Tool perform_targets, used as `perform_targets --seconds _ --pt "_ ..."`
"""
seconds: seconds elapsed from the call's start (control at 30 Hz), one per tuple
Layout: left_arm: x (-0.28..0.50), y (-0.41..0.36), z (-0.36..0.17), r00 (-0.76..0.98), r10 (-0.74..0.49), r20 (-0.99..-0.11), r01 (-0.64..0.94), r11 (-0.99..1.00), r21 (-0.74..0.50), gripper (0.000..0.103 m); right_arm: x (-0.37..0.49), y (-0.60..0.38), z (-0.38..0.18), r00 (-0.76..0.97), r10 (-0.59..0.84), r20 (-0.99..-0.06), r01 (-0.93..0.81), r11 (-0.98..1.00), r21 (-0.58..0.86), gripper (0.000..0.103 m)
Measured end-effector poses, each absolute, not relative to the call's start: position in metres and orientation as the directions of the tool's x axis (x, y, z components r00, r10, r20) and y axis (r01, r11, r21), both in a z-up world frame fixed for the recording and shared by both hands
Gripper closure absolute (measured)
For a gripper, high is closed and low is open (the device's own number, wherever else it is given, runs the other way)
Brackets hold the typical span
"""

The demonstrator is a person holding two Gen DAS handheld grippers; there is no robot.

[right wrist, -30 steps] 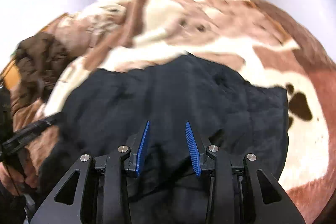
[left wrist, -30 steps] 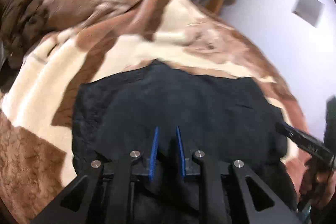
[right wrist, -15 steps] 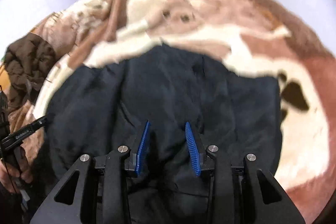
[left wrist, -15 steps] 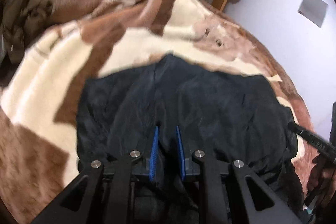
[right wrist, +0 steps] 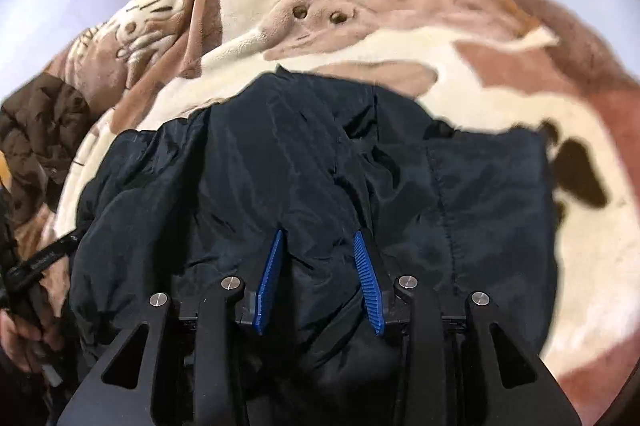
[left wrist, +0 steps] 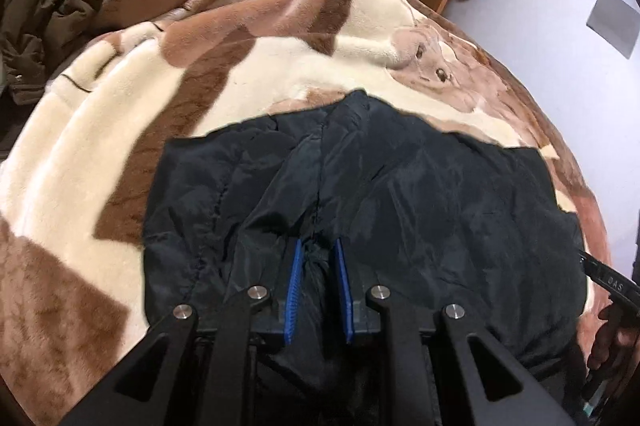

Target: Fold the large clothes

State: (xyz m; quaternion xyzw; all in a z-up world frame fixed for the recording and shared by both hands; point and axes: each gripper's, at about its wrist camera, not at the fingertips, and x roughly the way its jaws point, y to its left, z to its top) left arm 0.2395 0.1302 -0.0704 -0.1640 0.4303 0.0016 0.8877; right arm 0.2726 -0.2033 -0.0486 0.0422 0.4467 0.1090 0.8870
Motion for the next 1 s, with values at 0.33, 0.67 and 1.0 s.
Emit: perform_targets --seconds 0.33,0.67,1.0 --pt "0.208 0.071 -0.051 0.645 -0.236 -0.727 0.024 0.957 -0.289 0.085 0.232 -0.131 -0.042 0.532 0.396 -0.748 -0.361 0.906 0.222 0.065" --pt "0.213 0.077 -0.082 0.598 -0.246 -0.763 -0.021 0.947 -0.322 0.085 0.235 -0.125 -0.071 0.515 0.322 -0.794 -0.350 0.925 0.148 0.065" --pt "0.184 0.051 -0.091 0.556 -0.308 -0.772 0.058 0.941 -0.334 0.085 0.213 -0.147 -0.100 0.455 0.357 -0.816 -0.296 0.925 0.239 0.066"
